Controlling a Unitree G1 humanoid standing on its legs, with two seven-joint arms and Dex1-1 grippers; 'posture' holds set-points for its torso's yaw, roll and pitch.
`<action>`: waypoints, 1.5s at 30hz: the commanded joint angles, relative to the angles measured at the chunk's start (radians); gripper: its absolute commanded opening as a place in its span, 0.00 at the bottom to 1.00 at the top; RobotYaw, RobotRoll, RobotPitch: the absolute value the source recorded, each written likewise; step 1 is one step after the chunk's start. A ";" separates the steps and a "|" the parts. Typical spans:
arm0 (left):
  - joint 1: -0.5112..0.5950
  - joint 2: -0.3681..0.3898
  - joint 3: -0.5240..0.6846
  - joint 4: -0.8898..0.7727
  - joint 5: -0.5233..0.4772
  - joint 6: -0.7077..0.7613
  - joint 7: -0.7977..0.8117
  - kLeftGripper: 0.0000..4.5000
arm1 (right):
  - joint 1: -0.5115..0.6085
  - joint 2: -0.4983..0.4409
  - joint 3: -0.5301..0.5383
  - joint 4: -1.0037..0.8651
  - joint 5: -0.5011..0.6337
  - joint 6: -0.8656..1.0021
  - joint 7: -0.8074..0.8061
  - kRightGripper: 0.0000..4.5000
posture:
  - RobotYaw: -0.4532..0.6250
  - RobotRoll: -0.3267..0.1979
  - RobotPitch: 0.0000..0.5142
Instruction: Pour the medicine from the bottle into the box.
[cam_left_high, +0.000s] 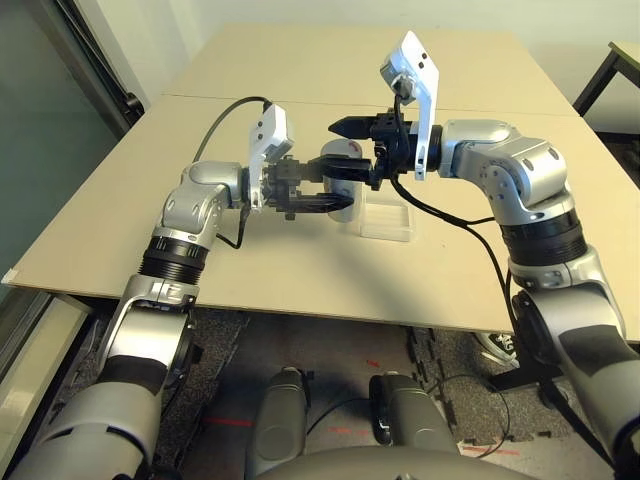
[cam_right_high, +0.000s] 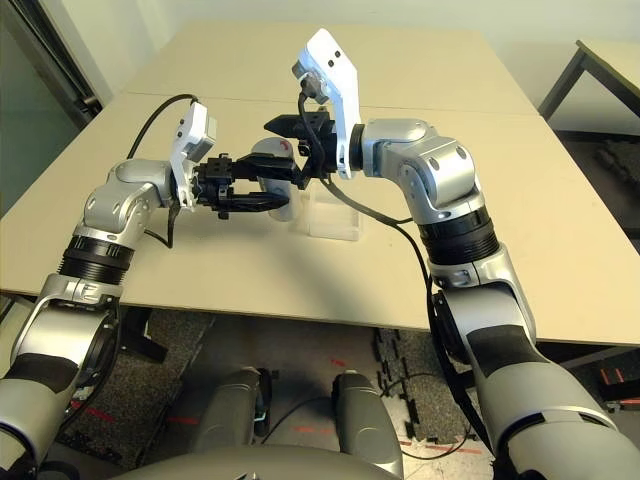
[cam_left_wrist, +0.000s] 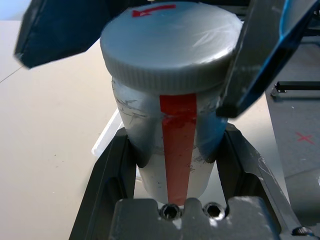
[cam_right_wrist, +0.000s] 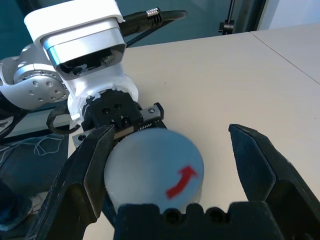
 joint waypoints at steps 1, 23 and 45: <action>0.009 0.012 -0.001 -0.003 0.004 0.000 -0.018 0.54 | 0.021 -0.042 -0.045 -0.003 -0.006 0.007 -0.018 1.00 | 0.39 0.62 0.14; 0.025 0.034 0.016 0.016 0.006 -0.015 -0.009 0.54 | 0.074 -0.139 -0.101 -0.059 0.071 0.056 -0.034 1.00 | 0.39 0.62 0.13; -0.005 0.027 0.001 0.102 0.029 -0.056 -0.034 0.54 | 0.050 -0.073 -0.021 -0.137 0.114 0.087 -0.011 1.00 | 0.39 0.62 0.14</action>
